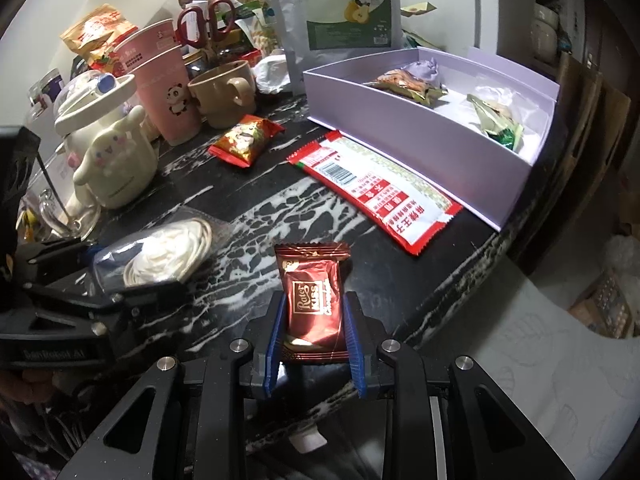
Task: Organize soft objects
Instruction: 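Grasp the clear bag of white noodles with the left gripper while right gripper lifts chocolate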
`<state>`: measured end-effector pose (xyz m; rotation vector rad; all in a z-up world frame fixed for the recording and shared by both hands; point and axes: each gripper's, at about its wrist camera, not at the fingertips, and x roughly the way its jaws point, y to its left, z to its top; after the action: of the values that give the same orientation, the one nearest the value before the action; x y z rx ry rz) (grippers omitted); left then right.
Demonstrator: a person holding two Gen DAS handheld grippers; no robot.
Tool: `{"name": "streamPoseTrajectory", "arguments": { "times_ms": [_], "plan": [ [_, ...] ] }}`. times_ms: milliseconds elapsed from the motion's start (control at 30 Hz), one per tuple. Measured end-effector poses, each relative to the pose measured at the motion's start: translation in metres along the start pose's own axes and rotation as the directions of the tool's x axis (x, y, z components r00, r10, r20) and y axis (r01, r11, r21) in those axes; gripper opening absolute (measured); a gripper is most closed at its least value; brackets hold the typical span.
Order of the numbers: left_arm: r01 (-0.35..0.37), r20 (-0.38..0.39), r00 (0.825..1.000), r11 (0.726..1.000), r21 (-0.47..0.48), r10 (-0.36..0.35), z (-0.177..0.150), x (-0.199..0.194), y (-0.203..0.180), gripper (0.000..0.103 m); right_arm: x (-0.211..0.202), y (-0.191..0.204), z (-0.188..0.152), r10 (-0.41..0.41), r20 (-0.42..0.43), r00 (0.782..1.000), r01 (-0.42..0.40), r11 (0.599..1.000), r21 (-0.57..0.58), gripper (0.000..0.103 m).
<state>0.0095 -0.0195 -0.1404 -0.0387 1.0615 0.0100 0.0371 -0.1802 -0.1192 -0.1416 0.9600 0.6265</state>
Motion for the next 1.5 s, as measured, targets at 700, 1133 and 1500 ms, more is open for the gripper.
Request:
{"name": "streamPoseTrajectory", "arguments": {
  "times_ms": [700,1133,1500],
  "plan": [
    [0.035,0.079,0.996,0.999,-0.017,-0.034,0.005,-0.001,0.006,0.06,-0.001,0.002,-0.002,0.027,0.008,1.0,-0.027,1.0,0.013,0.028],
    [0.027,0.168,0.985,1.0,0.014,-0.028,0.014,-0.037,-0.007,0.06,-0.026,0.003,-0.001,0.047,0.06,0.997,-0.049,0.998,0.035,0.028],
    [0.067,0.286,0.954,0.994,0.085,-0.089,0.046,-0.073,-0.037,0.06,-0.084,-0.008,0.012,0.018,0.174,0.985,-0.031,0.997,0.07,0.028]
  ]
}}
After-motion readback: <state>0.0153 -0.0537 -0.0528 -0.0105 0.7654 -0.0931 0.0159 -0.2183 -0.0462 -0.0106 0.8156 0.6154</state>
